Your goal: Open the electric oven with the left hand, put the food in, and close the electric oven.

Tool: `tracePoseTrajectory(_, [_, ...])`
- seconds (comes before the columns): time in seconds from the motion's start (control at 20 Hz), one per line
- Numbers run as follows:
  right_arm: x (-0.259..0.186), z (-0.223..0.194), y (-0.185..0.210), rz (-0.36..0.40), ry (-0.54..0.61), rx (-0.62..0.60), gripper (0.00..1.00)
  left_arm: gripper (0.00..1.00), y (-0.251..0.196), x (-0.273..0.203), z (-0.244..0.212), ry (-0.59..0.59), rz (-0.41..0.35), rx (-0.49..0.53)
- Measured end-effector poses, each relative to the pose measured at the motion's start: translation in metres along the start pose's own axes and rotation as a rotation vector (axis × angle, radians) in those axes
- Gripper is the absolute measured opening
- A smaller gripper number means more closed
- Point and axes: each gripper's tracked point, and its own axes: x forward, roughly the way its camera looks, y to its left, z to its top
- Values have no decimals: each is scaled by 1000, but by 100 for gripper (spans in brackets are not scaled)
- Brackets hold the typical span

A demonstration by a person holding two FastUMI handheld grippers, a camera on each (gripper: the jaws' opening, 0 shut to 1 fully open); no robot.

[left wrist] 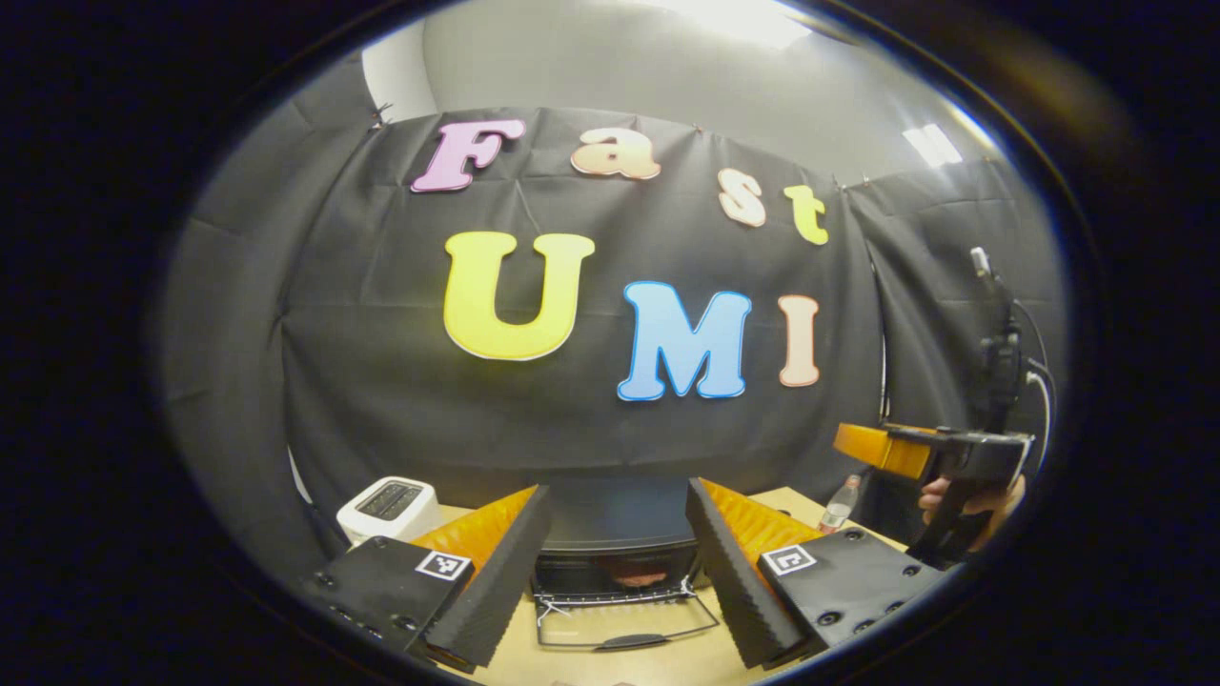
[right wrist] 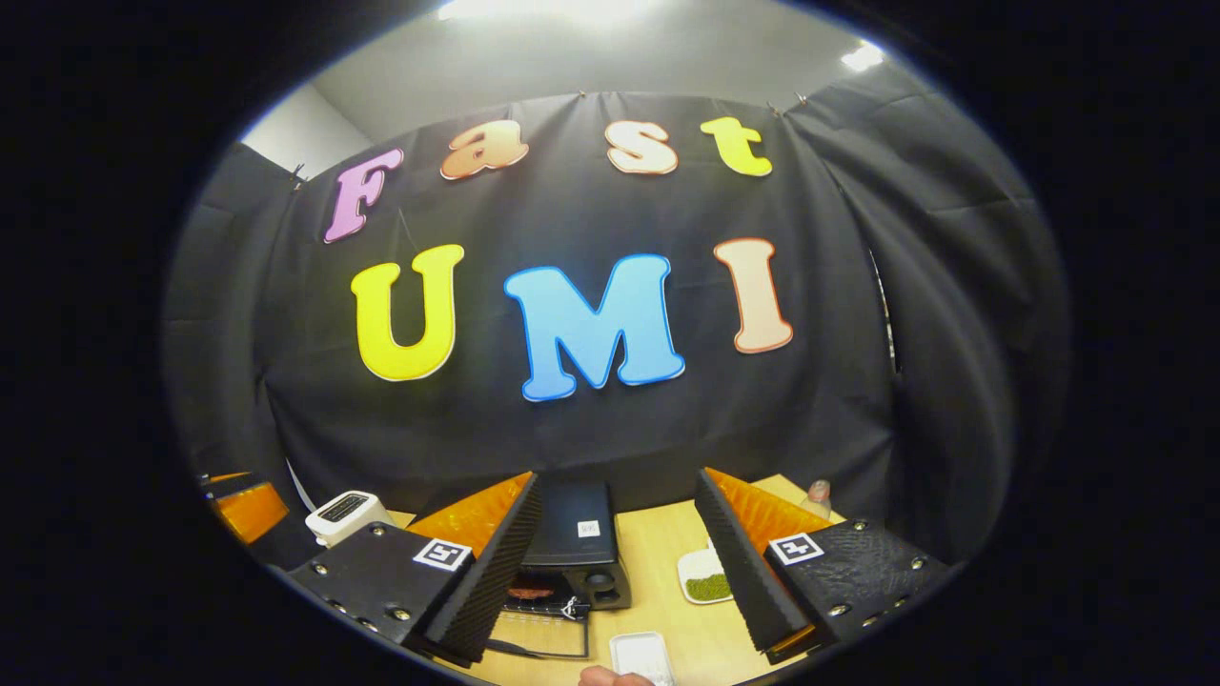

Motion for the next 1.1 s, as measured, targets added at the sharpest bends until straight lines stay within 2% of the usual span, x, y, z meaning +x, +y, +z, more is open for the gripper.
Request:
tracePoseTrajectory(0.05, [-5,9,-3,8,-15,-3,91,99,-4,1,5,-16,11,5])
tracePoseTrajectory(0.1, [-8,20,-6,12,-37,-15,98,99,-10,2,12,-34,15,3])
tracePoseTrajectory(0.25, [-14,34,-17,19,-74,-60,98,97,-30,9,13,-44,12,-1])
tracePoseTrajectory(0.3, [-13,36,-18,24,-78,-66,92,95,-36,14,5,-24,9,-4])
tracePoseTrajectory(0.35, [-12,36,-20,29,-81,-67,98,91,-41,18,-5,9,9,-8])
tracePoseTrajectory(0.4, [-13,35,-21,35,-78,-63,98,95,-43,21,-18,51,8,-12])
tracePoseTrajectory(0.55, [-13,32,-29,59,-64,-42,98,95,-51,28,-45,138,13,-12])
tracePoseTrajectory(0.6, [-11,32,-32,65,-64,-41,98,95,-51,29,-58,173,20,-8])
tracePoseTrajectory(0.65, [-10,30,-31,79,-61,-44,98,99,-53,31,-73,211,23,-15])
tracePoseTrajectory(0.9, [-6,24,-37,105,-54,-47,98,95,-50,34,-157,391,45,-67])
tracePoseTrajectory(1.1, [1,15,-51,84,-17,-36,98,96,-45,37,-231,544,60,-77])
